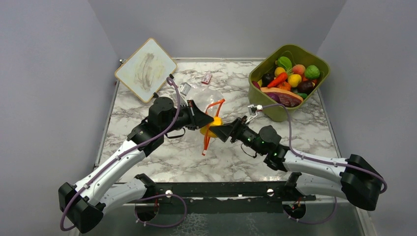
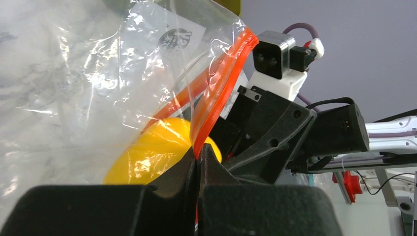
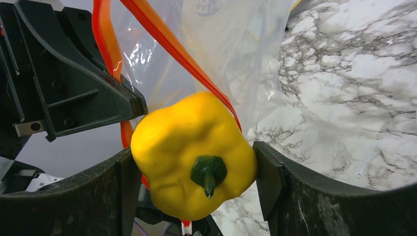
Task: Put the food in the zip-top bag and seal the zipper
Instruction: Place the fake vegetable in the zipper food storage bag.
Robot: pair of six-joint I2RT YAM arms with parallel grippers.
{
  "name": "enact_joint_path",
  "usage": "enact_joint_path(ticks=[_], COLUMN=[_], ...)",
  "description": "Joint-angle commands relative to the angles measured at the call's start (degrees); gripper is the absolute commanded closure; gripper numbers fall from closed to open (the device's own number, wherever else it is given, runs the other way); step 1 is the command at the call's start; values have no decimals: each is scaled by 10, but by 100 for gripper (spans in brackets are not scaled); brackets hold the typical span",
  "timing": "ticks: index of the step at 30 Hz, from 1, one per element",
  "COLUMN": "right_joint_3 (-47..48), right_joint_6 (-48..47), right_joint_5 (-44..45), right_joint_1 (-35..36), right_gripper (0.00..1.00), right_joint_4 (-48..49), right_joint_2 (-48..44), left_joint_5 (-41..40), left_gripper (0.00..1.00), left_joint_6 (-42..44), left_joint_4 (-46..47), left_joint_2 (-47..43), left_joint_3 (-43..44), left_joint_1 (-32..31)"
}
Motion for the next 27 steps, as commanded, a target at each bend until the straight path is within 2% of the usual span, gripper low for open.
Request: enact_joint_path(ticks=[1, 3, 9, 11, 14, 15, 17, 21, 25, 27], right_joint_3=[30, 41, 26, 46, 73, 70, 58, 53, 23, 21], right_joint_6=[16, 20, 27, 26, -3, -13, -19, -25, -33, -11], right_joint_5=[-2, 42, 108, 139, 270, 315, 340, 300, 154, 130], right_joint_1=[26, 35, 36, 39, 71, 83, 86, 86, 86, 86], right_gripper=[80, 79, 80, 80, 80, 81, 81, 81, 81, 81], right_joint_4=[48, 23, 49, -4, -94, -97, -82, -47, 96, 136], right_joint_2=[41, 55, 59, 50, 28, 20, 3, -7, 26, 53], left_joint_5=[7, 17, 31, 29, 23, 22, 22, 13, 4, 10], left_gripper=[100, 100, 100, 100, 100, 100, 100, 100, 100, 100], left_joint_6=[-12, -30, -65, -69, -72, -71, -67, -58, -42, -50], left_joint_4=[22, 33, 53, 51, 52, 52, 51, 52, 41, 49], left_joint_2=[3, -1, -13, -15, -19, -21, -22, -24, -11, -10], left_joint_3=[0, 1, 13, 14, 10, 8, 2, -16, -17, -17], left_joint_1=[0, 0, 0, 0, 0, 0, 0, 0, 0, 1])
